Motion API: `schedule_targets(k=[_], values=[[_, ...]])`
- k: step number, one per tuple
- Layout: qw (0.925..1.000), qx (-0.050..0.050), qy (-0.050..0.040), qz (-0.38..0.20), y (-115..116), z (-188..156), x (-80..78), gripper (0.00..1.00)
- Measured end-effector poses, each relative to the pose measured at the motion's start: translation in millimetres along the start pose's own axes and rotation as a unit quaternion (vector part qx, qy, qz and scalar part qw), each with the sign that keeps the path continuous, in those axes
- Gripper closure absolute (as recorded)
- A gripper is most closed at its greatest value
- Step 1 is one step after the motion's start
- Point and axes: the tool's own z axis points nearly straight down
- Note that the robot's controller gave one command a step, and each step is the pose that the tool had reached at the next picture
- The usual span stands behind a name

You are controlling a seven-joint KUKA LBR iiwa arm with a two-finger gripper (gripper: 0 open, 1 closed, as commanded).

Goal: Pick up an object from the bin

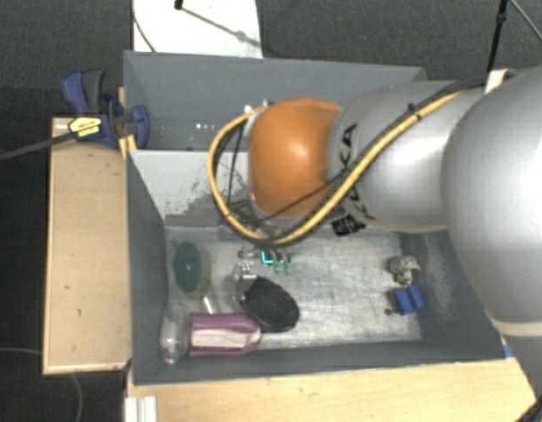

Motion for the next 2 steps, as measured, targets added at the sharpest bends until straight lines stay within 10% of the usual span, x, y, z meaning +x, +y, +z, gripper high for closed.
schedule_targets(k=[1, 2], values=[[1.0000, 0.002, 0.0008, -0.003, -91.8, 54.4, 34.5, 0.00], [1.0000, -0.001, -0.0035, -0.004, -85.8, 51.2, 32.2, 1.00]])
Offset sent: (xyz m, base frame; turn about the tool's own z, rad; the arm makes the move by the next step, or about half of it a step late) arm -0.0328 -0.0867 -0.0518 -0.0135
